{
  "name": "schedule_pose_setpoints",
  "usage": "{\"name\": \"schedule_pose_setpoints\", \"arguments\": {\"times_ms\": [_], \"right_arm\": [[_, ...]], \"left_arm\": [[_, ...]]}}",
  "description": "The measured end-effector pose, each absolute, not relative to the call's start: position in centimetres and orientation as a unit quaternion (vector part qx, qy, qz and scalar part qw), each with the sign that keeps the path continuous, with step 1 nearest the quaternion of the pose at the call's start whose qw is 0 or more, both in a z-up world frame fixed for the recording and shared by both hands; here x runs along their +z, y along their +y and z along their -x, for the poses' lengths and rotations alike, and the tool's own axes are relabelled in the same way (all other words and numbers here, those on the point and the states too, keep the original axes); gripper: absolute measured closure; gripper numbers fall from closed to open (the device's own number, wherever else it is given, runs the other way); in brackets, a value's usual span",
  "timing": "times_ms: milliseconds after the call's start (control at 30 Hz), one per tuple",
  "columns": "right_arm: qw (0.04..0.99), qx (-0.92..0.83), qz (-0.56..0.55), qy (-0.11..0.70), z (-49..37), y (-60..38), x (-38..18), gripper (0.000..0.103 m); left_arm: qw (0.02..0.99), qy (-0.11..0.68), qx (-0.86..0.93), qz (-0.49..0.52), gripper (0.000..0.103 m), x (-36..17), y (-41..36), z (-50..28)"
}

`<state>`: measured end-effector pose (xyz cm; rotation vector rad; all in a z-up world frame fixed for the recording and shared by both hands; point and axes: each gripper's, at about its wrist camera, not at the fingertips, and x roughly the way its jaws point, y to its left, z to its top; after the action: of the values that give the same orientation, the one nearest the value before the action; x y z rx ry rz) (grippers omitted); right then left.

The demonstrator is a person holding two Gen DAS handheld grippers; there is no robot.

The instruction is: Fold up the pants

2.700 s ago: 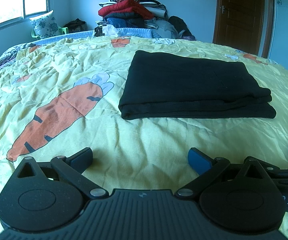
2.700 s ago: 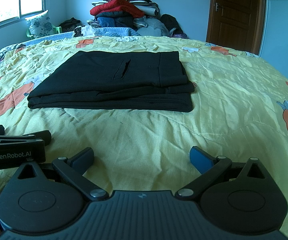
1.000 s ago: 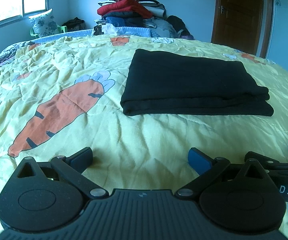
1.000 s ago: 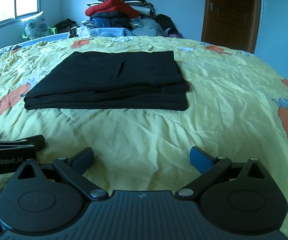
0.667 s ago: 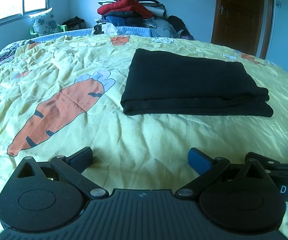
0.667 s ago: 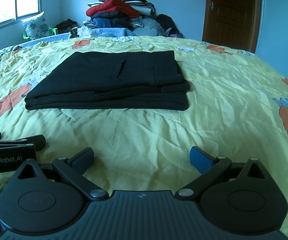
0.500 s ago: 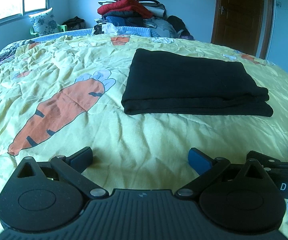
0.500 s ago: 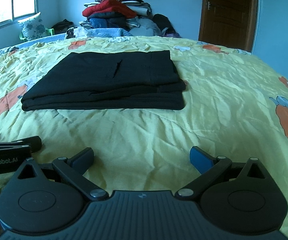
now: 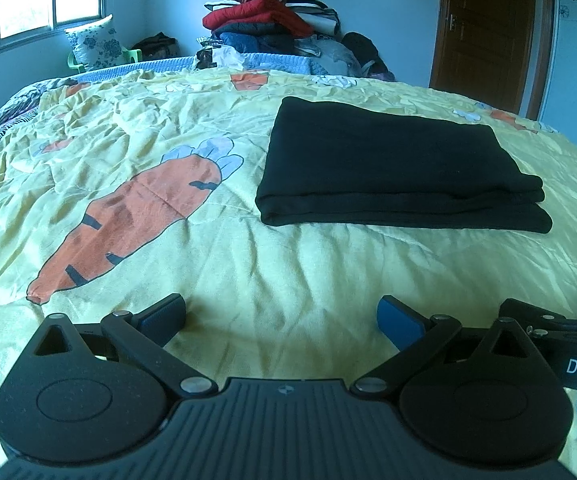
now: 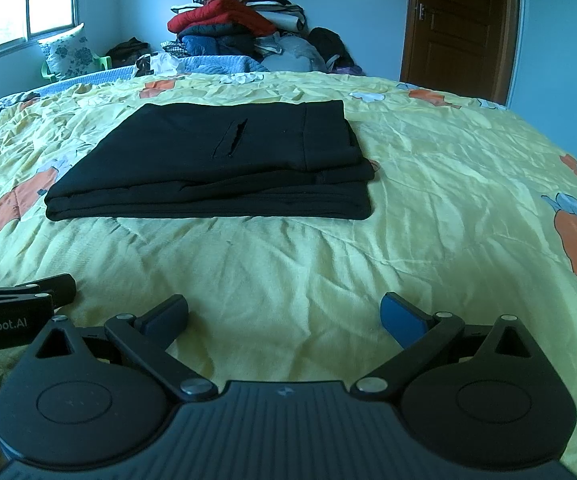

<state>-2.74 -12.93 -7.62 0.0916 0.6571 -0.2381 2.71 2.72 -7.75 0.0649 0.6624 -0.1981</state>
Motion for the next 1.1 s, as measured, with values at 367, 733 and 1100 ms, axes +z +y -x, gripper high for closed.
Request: {"name": "schedule_pose_setpoints", "arguments": {"times_ms": [367,733,1100], "right_arm": [[0.934,-0.15,-0.055,0.32,3.09,-13.23,-7.58,0.0],[0.934,-0.149,-0.056,0.32,3.08,-13.16,-7.56,0.0],[0.934,-0.15,-0.057,0.32,3.14,-13.04,-7.6,0.0]], "left_arm": [[0.94,0.325,-0.097,-0.032,0.0,-7.76,2.71,-2.7],[0.94,0.325,-0.097,-0.032,0.0,-7.76,2.74,-2.7],[0.94,0.325,-0.097,-0.031,0.0,-7.75,2.73,-2.71]]}}
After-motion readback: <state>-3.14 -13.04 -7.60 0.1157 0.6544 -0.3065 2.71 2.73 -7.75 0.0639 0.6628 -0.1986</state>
